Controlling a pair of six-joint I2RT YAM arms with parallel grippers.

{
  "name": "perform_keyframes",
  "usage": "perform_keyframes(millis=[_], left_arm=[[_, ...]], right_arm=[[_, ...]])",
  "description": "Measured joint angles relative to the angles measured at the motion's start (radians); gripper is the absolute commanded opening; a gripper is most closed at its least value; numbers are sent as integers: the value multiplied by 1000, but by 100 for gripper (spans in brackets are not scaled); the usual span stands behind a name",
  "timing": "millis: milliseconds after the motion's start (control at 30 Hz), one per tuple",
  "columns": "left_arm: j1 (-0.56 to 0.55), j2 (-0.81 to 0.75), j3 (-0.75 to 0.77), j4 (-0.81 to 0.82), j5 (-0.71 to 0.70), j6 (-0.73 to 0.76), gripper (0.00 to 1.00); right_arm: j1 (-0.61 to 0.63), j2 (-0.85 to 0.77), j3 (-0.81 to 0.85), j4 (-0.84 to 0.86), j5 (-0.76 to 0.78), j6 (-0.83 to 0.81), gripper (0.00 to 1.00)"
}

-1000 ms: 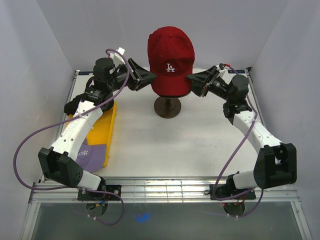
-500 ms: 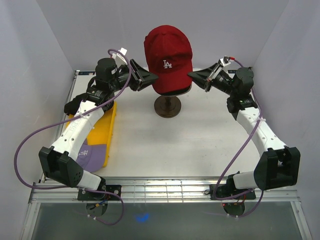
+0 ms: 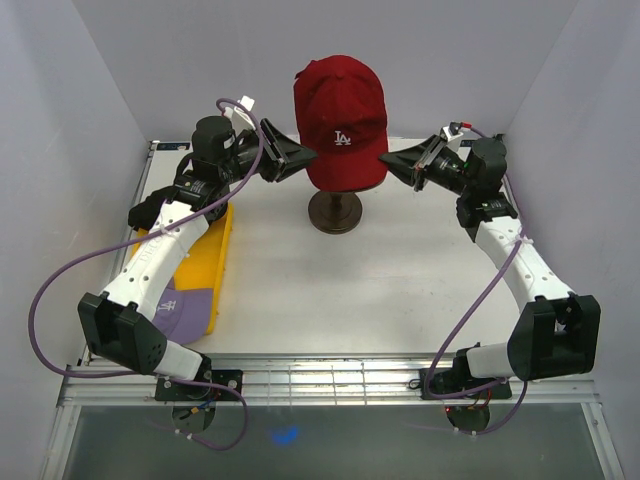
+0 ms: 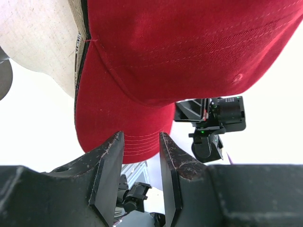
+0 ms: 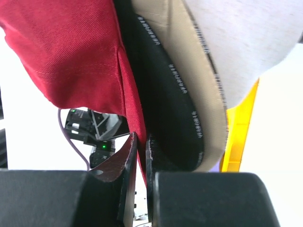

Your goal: Stack the hats

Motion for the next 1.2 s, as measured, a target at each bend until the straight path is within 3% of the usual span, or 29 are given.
perform_keyframes(millis=[633,833,1067,1200], left_arm=[[0,0,0,0,-5,2,46],[0,0,2,-25,-11,20,47],[0,-1,42,-89,-35,66,50],[0,-7,87,-141,-59,105,51]], right_arm=[[-16,-3,6,-88,8,-129,8],[-20,-3,45,-176,21,-182,24],[-38,-3,69,-303,67,-229,50],[-52,6,70,-395,103,-256,59]])
